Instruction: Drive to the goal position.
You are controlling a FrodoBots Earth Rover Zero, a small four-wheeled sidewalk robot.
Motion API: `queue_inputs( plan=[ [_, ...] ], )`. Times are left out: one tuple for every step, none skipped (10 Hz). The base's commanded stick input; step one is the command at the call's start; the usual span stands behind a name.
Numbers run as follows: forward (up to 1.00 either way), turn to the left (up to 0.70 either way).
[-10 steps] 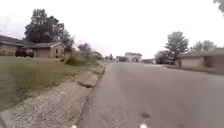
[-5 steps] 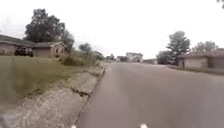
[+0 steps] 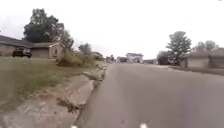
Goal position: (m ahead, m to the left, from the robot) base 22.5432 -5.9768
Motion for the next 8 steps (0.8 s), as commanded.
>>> queue_inputs(
  plan=[
    [1.00, 0.00],
    [1.00, 0.00],
    [1.00, 0.00],
    [1.00, 0.00],
    [1.00, 0.00],
    [1.00, 0.00],
    [1.00, 0.00],
    [1.00, 0.00]
  ],
)
